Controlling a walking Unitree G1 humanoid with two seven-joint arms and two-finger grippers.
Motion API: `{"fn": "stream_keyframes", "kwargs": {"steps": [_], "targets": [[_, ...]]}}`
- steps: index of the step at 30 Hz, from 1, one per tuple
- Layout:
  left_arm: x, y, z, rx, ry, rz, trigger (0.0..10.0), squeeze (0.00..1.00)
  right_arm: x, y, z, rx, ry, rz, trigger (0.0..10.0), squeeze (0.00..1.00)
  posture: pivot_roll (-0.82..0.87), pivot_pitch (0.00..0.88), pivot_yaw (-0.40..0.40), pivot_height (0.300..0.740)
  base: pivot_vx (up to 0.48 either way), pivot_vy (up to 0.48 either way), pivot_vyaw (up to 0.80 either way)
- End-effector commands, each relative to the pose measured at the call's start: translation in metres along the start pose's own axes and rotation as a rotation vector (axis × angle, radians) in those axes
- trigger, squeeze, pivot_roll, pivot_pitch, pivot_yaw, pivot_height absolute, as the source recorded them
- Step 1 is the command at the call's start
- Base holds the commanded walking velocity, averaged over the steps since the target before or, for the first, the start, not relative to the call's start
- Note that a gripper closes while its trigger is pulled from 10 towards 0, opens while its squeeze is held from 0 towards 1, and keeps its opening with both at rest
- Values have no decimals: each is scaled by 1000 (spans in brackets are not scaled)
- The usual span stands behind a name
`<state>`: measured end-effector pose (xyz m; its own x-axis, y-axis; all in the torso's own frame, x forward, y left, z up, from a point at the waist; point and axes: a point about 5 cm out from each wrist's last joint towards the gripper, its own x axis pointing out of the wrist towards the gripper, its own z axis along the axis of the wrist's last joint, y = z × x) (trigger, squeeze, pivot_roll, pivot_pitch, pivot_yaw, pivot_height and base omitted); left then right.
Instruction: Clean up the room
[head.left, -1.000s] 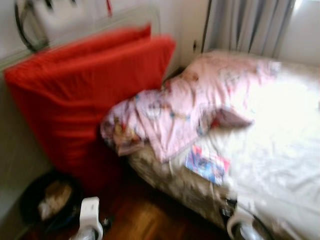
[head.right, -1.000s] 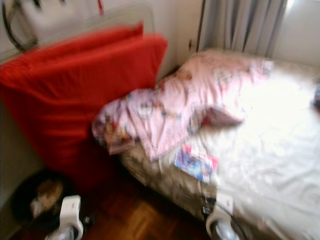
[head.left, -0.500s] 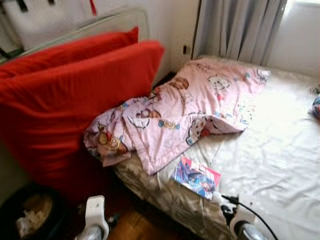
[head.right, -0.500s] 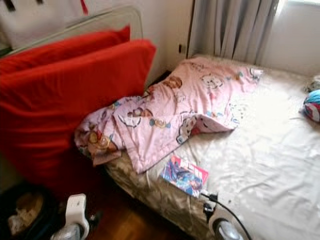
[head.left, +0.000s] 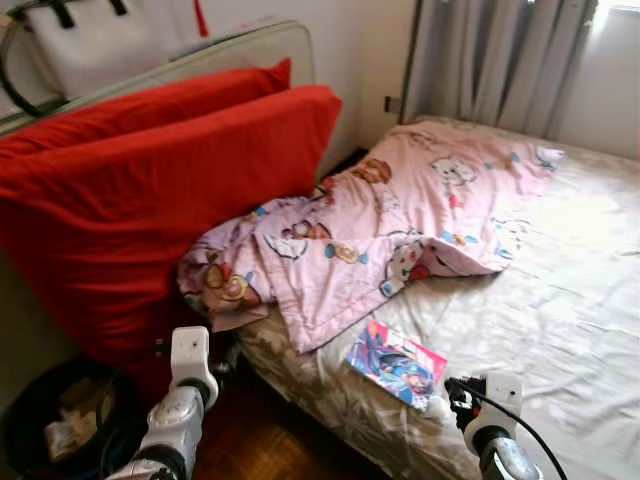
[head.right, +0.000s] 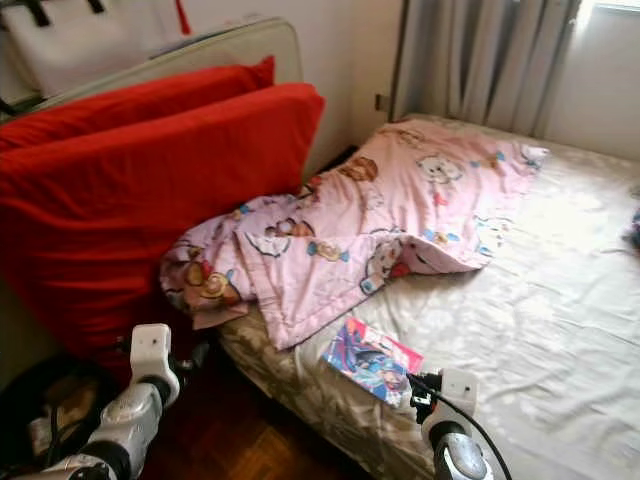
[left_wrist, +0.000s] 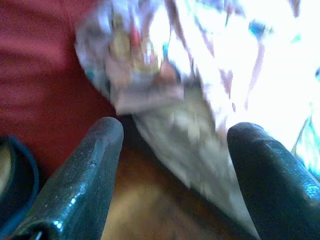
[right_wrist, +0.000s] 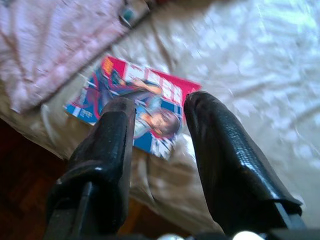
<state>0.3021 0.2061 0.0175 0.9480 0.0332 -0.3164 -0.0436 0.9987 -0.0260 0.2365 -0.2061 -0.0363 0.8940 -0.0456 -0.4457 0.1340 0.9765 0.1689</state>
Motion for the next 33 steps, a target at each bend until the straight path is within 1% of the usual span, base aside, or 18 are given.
{"fn": "stream_keyframes", "kwargs": {"steps": [1,3,8,11,16,24,25,26,27,28,29,30,33], "targets": [[6,-7,17,-2,-80,-21,10000,0,-1,-1,1,9,-32,1,10000,0,-132,0,62,740,0,0,0],[9,-13,30,-8,-148,-41,10000,0,-2,0,3,-3,-54,14,10000,0,-137,0,64,740,0,0,0],[9,-16,36,-8,-196,-48,10000,0,-3,1,4,2,-75,27,10000,0,-134,0,63,740,0,0,0],[7,-22,36,-3,-232,-65,10000,0,-4,1,5,-12,-101,28,10000,0,-134,0,63,740,0,0,0],[5,-25,32,-5,-231,-64,10000,0,-5,1,7,-3,-139,31,10000,0,-133,0,65,740,0,0,0],[5,-26,30,-17,-224,-65,10000,0,-6,1,8,14,-157,32,10000,0,-133,0,67,740,0,0,0],[4,-26,29,-20,-221,-65,10000,0,14,16,57,-20,-313,68,10000,0,-137,0,68,740,0,0,0],[4,-27,28,-24,-219,-65,10000,0,24,29,95,-39,-435,94,10000,0,-138,0,68,740,0,0,0],[4,-27,28,-24,-219,-65,10000,0,24,29,95,-39,-435,94,10000,0,-138,0,68,740,0,0,0],[3,-27,27,-25,-219,-65,10000,0,28,38,121,-51,-516,111,10000,0,-140,0,69,740,0,0,0],[3,-27,27,-25,-219,-65,10000,0,28,38,121,-51,-516,111,10000,0,-140,0,69,740,0,0,0],[3,-29,26,-26,-219,-67,10000,0,29,42,134,-61,-566,118,10000,0,-145,0,71,740,0,0,0],[3,-31,27,-29,-225,-71,10000,0,26,40,134,-77,-594,116,10000,0,-143,0,70,740,0,0,0]]}}
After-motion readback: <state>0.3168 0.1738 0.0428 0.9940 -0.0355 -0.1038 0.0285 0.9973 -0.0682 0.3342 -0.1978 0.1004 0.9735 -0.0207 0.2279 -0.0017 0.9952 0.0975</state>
